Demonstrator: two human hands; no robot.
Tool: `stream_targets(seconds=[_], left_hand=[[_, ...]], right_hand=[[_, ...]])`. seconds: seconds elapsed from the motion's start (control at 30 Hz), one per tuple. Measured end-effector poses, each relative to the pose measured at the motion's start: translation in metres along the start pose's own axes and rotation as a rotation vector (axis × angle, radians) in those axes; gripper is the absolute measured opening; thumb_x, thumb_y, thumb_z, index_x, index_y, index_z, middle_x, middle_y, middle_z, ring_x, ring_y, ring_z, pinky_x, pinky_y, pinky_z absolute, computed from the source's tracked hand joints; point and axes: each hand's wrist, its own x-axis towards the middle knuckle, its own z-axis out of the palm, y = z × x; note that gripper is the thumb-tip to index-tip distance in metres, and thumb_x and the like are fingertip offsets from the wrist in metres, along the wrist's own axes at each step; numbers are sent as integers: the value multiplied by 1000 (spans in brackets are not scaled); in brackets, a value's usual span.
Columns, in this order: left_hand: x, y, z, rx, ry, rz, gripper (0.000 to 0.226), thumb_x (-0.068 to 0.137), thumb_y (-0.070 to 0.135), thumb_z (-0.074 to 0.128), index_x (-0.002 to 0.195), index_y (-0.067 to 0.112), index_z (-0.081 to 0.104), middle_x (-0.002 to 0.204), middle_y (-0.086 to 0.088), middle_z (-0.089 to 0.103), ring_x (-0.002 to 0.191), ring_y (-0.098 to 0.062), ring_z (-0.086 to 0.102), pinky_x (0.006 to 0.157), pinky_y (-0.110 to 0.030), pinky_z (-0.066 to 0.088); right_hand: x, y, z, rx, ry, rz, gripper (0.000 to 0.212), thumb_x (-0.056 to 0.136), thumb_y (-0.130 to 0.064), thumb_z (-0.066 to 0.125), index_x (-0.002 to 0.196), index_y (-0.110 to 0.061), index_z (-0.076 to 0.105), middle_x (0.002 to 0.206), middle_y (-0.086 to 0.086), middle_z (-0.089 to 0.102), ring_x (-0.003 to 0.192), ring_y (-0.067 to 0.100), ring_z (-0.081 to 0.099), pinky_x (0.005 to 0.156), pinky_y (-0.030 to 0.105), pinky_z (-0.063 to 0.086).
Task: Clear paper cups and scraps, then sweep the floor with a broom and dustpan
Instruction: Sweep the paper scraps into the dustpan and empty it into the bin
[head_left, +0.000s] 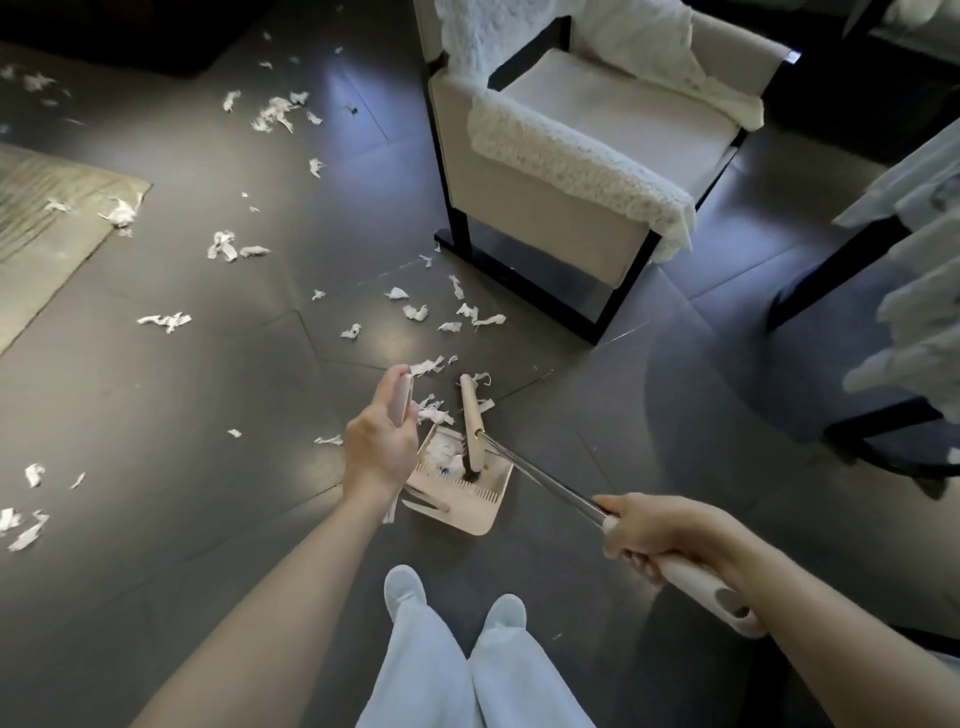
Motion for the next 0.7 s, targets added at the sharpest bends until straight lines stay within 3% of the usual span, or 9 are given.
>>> stream_targets(seconds=[0.23, 0.43, 0.53, 0.63, 0.7], left_hand=[[-6, -15, -22, -21, 0, 6, 40, 92, 18, 59, 129, 33, 54, 96, -7, 70, 90, -28, 62, 70, -25, 37], [-4, -43, -55, -39, 37, 1, 41, 92, 14, 59, 129, 32, 53, 111, -3, 70, 103, -27, 64, 86, -35, 49], [5, -59, -68, -44, 76, -19, 39, 92, 13, 60, 126, 31, 55, 103, -7, 71, 96, -30, 65, 81, -38, 49], [20, -73, -75, -39, 106, -58, 37, 91, 14, 62, 122, 32, 57, 89, -6, 69, 84, -33, 62, 72, -35, 45], [34, -78, -79, -35, 99, -63, 35, 91, 16, 62, 121, 33, 57, 88, 2, 66, 84, -29, 61, 70, -30, 42]], right_hand=[[-3, -27, -19, -117, 83, -17, 74, 84, -6, 51, 150, -28, 26, 56, 5, 57, 40, 13, 48, 44, 26, 46], [19, -82, -40, -333, 236, -31, 61, 83, -4, 54, 141, -12, 38, 77, 12, 64, 56, 22, 58, 58, 34, 53], [44, -107, -40, -509, 294, 7, 56, 78, -1, 59, 132, -9, 46, 91, 9, 61, 75, 27, 60, 67, 36, 54], [72, -124, -26, -577, 302, 17, 69, 72, 2, 60, 136, -11, 41, 102, 9, 61, 89, 29, 61, 71, 34, 55], [82, -131, -11, -588, 257, 11, 72, 72, 1, 56, 141, -12, 37, 95, 6, 60, 83, 28, 61, 68, 32, 55]])
